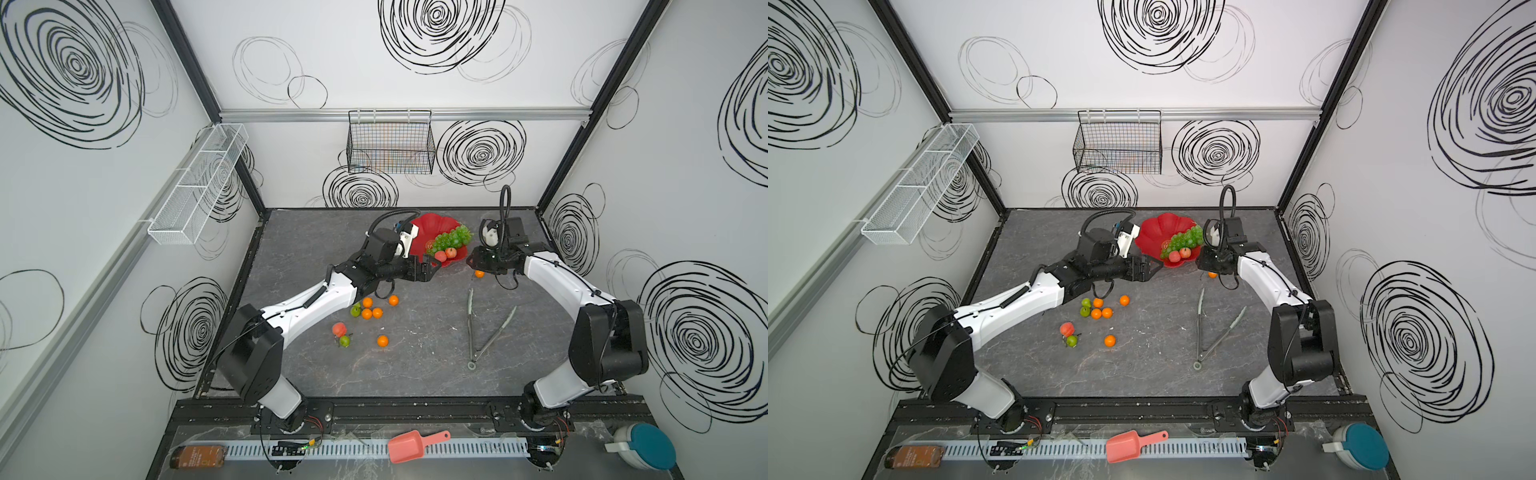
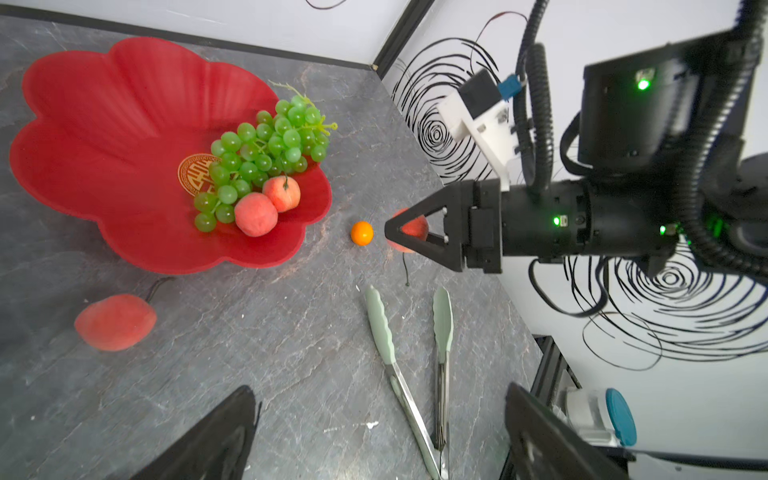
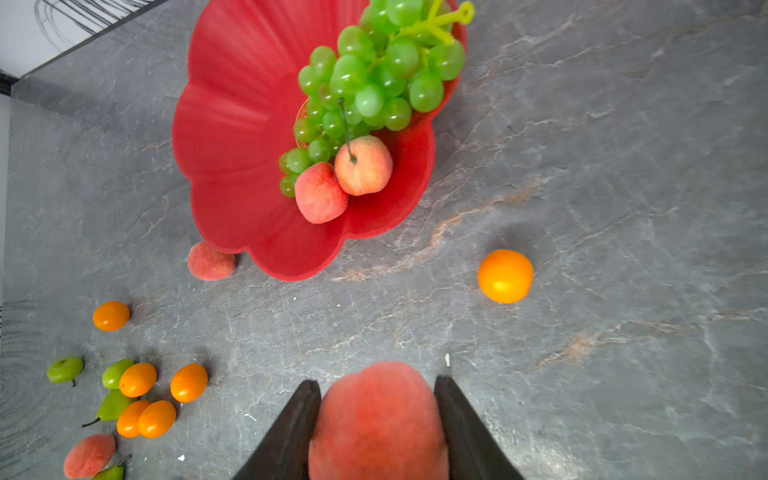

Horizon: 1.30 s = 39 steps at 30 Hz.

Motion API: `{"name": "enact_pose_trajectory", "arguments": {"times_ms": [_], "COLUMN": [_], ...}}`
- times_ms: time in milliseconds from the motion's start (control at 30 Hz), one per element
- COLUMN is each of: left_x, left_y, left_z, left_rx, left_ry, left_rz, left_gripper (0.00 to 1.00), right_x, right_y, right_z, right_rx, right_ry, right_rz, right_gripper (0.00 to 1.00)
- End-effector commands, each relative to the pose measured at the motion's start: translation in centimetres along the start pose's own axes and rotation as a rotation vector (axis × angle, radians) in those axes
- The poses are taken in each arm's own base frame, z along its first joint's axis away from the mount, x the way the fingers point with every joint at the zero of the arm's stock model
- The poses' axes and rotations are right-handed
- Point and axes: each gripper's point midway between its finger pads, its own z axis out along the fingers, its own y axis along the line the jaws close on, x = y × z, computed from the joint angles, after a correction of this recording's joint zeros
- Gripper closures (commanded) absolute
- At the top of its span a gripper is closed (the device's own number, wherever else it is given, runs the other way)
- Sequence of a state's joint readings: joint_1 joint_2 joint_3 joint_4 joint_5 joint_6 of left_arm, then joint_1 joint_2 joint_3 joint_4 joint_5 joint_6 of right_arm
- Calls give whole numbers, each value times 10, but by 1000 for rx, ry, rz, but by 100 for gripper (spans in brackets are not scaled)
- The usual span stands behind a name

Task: Place and organize the fake fruits in the fruit bowl
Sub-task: 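Carry the pink peach over the red bowl with the right gripper, then lower the peach into the bowl and open the right gripper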

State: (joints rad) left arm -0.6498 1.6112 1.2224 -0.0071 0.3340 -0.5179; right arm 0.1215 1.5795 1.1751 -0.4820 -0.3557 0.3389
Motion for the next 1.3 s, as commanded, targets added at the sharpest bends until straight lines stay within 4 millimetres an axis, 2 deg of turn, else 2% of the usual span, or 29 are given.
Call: {"name": "enact_pose_trajectory", "arguments": {"times_ms": [0, 133, 233, 400, 600, 967, 1267], "left_x": [-26, -38, -40, -38, -48, -50, -49], "left_y": [-8, -9, -6, 2, 9, 7, 6], "left_z": [10, 26, 32, 31, 25, 23, 23], "left_rx": [5, 12, 29, 87, 155, 174, 176], "left_ry": [-49, -51, -49, -54, -87, -89, -83], "left_rz": [12, 14, 23, -2, -52, -59, -63], "left_gripper": [4, 4, 4, 4, 4, 4, 4], "right_x": [-14, -23, -27, -34, -43, -55, -61], "right_y": [-1, -6, -9, -6, -8, 16, 3], "right_z": [-1, 10, 21, 37, 56, 79, 96], "right_rx": [-23, -18, -15, -30, -21, -36, 46], "right_ry": [-45, -50, -39, -23, -3, 20, 34], "right_rz": [2, 27, 42, 44, 43, 0, 6], "right_gripper": [55, 55, 55, 55, 55, 56, 56]}}
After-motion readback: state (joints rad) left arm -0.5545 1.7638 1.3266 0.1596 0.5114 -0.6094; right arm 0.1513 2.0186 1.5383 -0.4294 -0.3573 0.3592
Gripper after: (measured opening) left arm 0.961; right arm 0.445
